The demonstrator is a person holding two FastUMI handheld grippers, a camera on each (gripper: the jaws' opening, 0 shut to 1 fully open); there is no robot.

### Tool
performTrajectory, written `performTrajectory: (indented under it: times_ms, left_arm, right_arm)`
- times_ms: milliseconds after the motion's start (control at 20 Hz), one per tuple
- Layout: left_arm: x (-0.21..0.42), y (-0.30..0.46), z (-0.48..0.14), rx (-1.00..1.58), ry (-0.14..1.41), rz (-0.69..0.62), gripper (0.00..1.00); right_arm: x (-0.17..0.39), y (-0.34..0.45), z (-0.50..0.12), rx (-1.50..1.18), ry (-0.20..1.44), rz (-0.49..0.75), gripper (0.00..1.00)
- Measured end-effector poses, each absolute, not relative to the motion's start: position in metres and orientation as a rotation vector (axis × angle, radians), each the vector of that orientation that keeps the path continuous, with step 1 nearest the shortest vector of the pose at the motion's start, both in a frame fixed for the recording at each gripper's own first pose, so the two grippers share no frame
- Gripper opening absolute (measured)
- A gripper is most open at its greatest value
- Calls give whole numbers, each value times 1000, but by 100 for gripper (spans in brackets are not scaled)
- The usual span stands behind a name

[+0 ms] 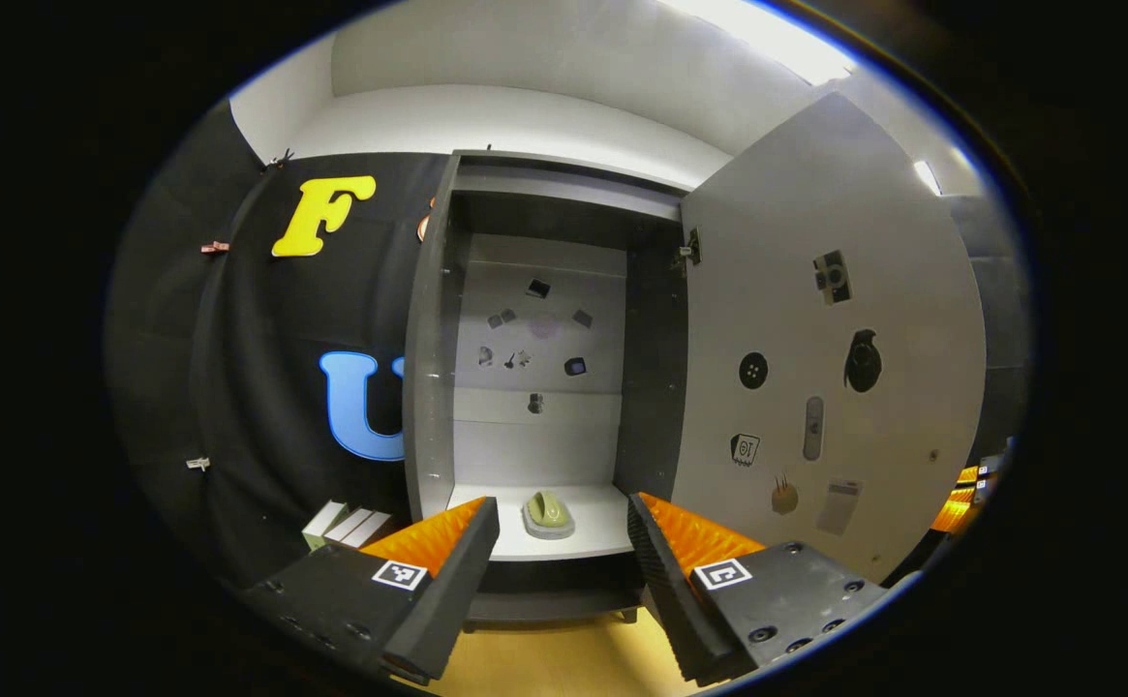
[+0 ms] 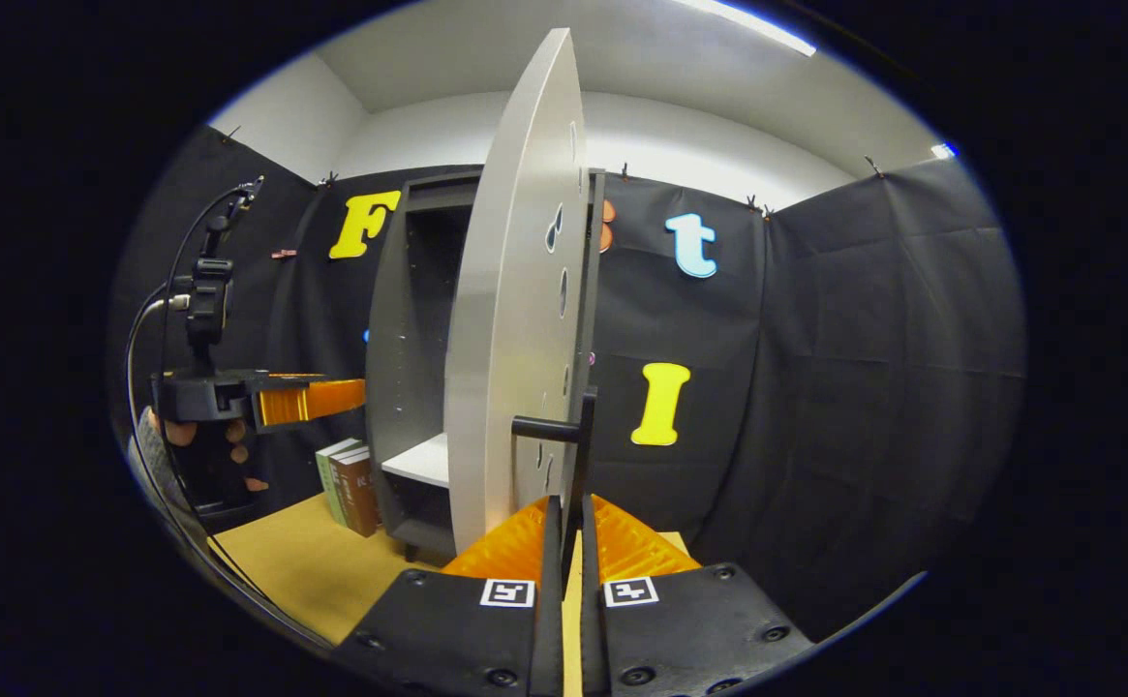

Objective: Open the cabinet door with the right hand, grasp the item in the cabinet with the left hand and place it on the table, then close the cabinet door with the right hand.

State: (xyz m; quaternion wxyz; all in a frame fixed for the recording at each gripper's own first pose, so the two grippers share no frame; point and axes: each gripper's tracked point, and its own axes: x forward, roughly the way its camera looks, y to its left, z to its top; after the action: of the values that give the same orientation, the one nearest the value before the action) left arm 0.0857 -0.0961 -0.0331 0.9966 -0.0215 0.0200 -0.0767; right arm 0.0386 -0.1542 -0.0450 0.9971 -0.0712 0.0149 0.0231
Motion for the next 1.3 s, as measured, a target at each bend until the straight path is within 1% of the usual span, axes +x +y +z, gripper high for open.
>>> performTrajectory:
  times_ms: [100, 150, 200, 250, 300, 350, 450, 550, 600, 650, 700, 750, 800, 850, 900, 950, 1000, 1050, 1100, 1150, 1300]
  left_arm:
    - [92, -101, -33, -37, 47, -161, 85]
    - [94, -103, -33, -28, 48, -160, 85]
    - [97, -104, -33, -20, 49, -161, 82]
    - [102, -106, -34, -17, 50, -163, 82]
    - [108, -106, -35, -15, 52, -173, 85]
    - [115, -104, -36, -19, 53, -176, 83]
    - [132, -93, -38, -27, 60, -175, 83]
    - [157, -88, -40, -40, 85, -204, 85]
    - [170, -88, -40, -46, 98, -221, 83]
    - [182, -87, -38, -46, 109, -240, 85]
    - [195, -90, -38, -45, 126, -257, 85]
    - [208, -93, -41, -40, 141, -276, 83]
    - [222, -96, -43, -35, 160, -296, 85]
    - [235, -99, -48, -31, 194, -308, 83]
    - [248, -100, -55, -27, 233, -316, 82]
    - [260, -106, -61, -26, 265, -332, 82]
    - [272, -109, -67, -28, 299, -340, 85]
    - [287, -112, -74, -32, 341, -344, 85]
    - [299, -116, -79, -40, 372, -354, 85]
    - [314, -119, -85, -50, 403, -357, 84]
    - [351, -123, -104, -127, 509, -343, 85]
  right_arm:
    - [32, -156, -44, -108, 30, 59, 9]
    - [27, -153, -42, -88, 29, 77, 14]
    - [22, -150, -39, -77, 22, 87, 9]
    - [18, -151, -36, -76, 15, 88, 9]
    - [12, -156, -34, -81, 10, 78, 8]
    - [6, -162, -33, -88, 5, 63, 8]
    - [-6, -176, -29, -105, -5, 8, 6]
    - [-14, -197, -30, -128, -2, -67, 5]
    - [-18, -211, -30, -149, -9, -115, 14]
    - [-26, -223, -28, -161, -13, -160, 19]
    - [-27, -236, -27, -168, -17, -204, 30]
    - [-26, -250, -26, -173, -23, -249, 34]
    - [-27, -267, -26, -192, -29, -311, 34]
    - [-28, -280, -28, -211, -32, -352, 51]
    - [-27, -295, -26, -232, -37, -393, 63]
    - [-32, -305, -27, -246, -39, -421, 78]
    - [-34, -315, -26, -255, -36, -447, 93]
    - [-35, -328, -30, -265, -33, -474, 98]
    - [-37, -331, -34, -272, -25, -483, 94]
    - [-36, -335, -36, -276, -18, -492, 97]
    - [-28, -352, -40, -288, 1, -516, 97]
